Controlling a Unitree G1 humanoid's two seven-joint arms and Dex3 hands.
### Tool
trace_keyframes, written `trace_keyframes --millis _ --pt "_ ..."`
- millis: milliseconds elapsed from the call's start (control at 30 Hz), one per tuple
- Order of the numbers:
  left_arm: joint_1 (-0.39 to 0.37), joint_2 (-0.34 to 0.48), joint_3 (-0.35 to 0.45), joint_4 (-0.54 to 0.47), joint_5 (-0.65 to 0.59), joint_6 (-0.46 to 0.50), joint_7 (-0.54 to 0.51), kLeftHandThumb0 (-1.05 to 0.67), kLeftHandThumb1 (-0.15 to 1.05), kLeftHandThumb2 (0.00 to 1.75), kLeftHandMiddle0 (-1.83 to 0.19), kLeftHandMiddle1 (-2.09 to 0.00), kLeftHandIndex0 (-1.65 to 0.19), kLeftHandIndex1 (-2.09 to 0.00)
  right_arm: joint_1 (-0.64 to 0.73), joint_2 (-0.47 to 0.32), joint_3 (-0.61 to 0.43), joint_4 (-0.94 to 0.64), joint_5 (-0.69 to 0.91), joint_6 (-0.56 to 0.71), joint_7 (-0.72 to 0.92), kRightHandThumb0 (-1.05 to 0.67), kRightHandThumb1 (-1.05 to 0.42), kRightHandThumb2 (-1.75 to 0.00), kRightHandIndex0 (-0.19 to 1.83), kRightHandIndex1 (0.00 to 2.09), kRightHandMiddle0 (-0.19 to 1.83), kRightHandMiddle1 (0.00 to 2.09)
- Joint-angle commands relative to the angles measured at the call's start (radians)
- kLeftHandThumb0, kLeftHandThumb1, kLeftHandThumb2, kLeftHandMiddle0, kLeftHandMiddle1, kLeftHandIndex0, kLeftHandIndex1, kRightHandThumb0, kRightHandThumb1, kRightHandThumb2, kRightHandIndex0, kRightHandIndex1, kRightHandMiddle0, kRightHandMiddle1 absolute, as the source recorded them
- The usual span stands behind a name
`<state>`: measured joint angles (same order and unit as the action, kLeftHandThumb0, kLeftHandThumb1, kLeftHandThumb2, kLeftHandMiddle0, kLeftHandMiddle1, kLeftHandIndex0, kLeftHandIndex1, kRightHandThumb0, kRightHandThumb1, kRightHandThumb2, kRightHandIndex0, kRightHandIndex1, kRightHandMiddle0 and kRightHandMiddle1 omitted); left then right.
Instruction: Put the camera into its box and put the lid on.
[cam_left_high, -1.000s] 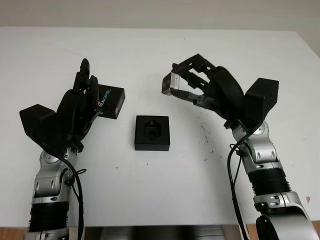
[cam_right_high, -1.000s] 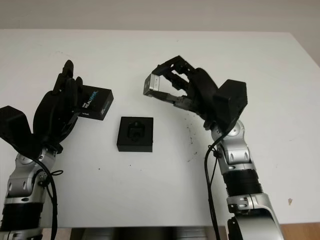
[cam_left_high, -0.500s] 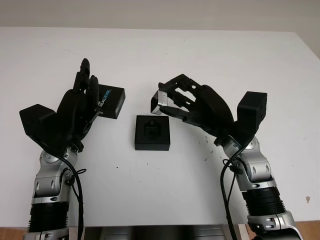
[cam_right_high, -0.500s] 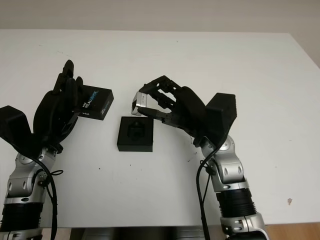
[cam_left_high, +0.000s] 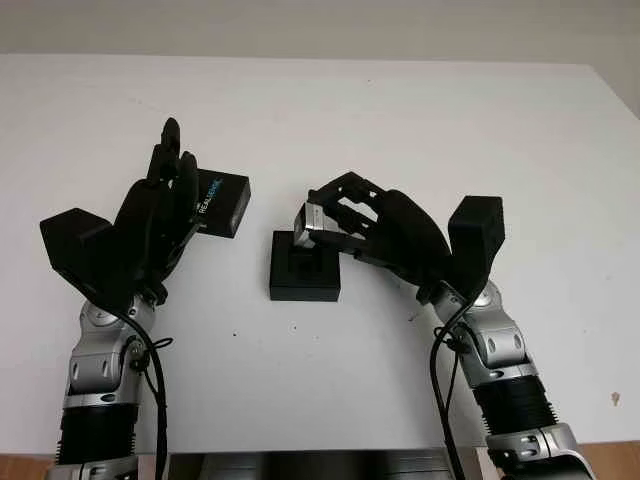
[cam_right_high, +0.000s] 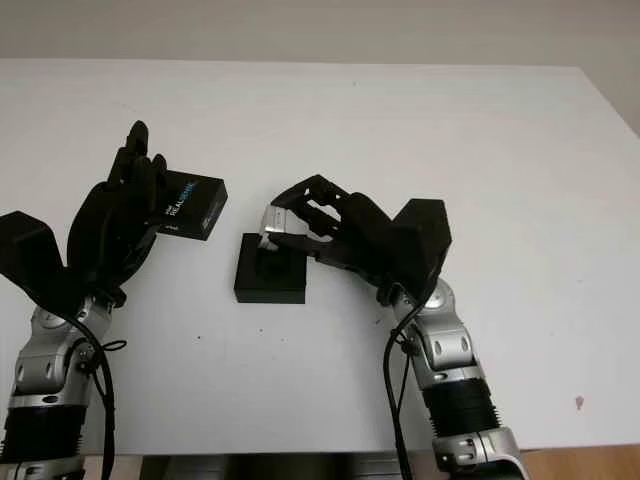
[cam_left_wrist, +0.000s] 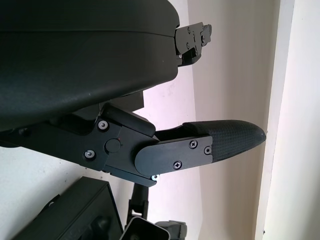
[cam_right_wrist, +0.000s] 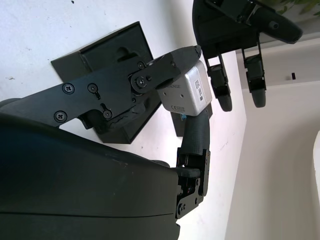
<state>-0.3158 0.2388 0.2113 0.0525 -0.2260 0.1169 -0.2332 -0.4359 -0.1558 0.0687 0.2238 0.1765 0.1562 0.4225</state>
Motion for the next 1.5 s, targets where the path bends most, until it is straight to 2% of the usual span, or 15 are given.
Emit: trace_keyframes --millis 0,333,833,1467 --pt "0.003 0.008 -0.004 -0.01 0.002 -0.005 -0.003 -0.84 1.05 0.61 0.19 0.0 0.19 0.0 -0.02 0.01 -0.005 0.012 -0.001 -0.019 0.006 -0.45 -1.02 -0.06 0.24 0.01 0.3 1.73" --pt "-0.002 0.008 -0.002 -0.003 0.001 -0.002 -0.002 -0.83 1.05 0.62 0.19 0.0 0.19 0.0 -0.031 0.033 -0.005 0.07 -0.004 -0.043 0.012 -0.44 -1.03 -0.06 0.24 0.01 0.3 1.74" --pt "-0.003 0.007 -0.005 -0.001 0.01 -0.007 -0.001 -0.83 1.05 0.62 0.19 0.0 0.19 0.0 -0.004 0.082 -0.003 0.043 0.045 0.003 0.044 -0.43 -1.05 -0.07 0.24 0.02 0.25 1.75" --pt "0.005 0.004 -0.005 -0.002 0.007 -0.012 -0.001 -0.83 1.05 0.62 0.19 0.0 0.19 0.0 0.035 0.073 0.013 0.006 0.035 0.045 0.053 -0.43 -1.04 -0.05 0.22 0.0 0.26 1.74"
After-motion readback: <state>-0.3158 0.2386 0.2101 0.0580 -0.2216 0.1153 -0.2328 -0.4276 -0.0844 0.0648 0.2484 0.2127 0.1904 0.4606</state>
